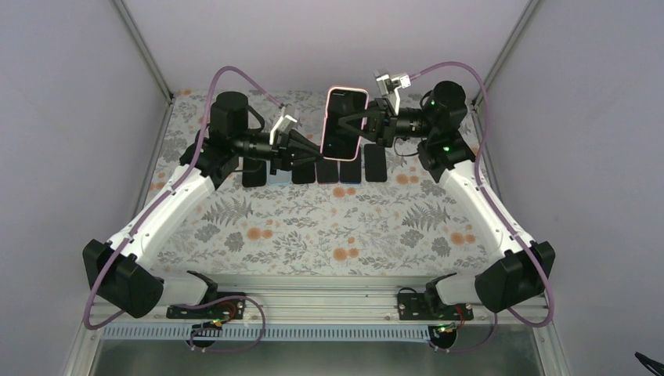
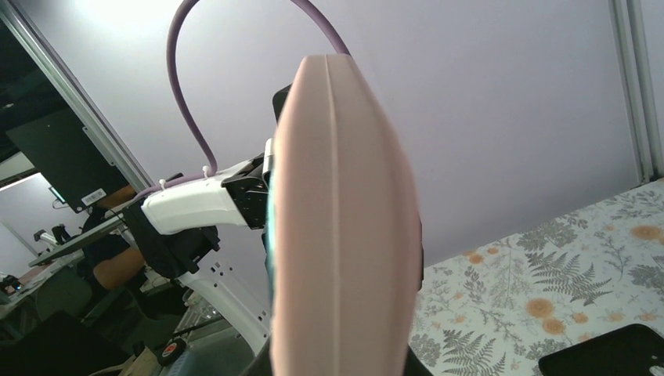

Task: Take the phone out of the phone case
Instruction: Remove the phone case from the phone.

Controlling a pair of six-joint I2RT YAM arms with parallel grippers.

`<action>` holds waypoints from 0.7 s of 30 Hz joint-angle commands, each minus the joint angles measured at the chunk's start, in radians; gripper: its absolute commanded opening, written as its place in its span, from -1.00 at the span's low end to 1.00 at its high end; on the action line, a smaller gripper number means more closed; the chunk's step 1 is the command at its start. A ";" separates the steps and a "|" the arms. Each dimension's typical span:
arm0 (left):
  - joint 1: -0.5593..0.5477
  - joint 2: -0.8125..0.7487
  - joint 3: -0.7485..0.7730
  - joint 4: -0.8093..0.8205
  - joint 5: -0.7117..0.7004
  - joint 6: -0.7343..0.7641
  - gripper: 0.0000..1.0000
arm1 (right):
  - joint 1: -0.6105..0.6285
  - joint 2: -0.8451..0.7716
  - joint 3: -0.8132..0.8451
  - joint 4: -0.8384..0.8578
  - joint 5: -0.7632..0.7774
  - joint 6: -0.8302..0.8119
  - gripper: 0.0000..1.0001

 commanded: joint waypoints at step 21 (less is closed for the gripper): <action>0.047 0.039 0.013 -0.001 -0.149 0.006 -0.90 | 0.063 -0.038 0.033 0.232 -0.259 0.238 -0.92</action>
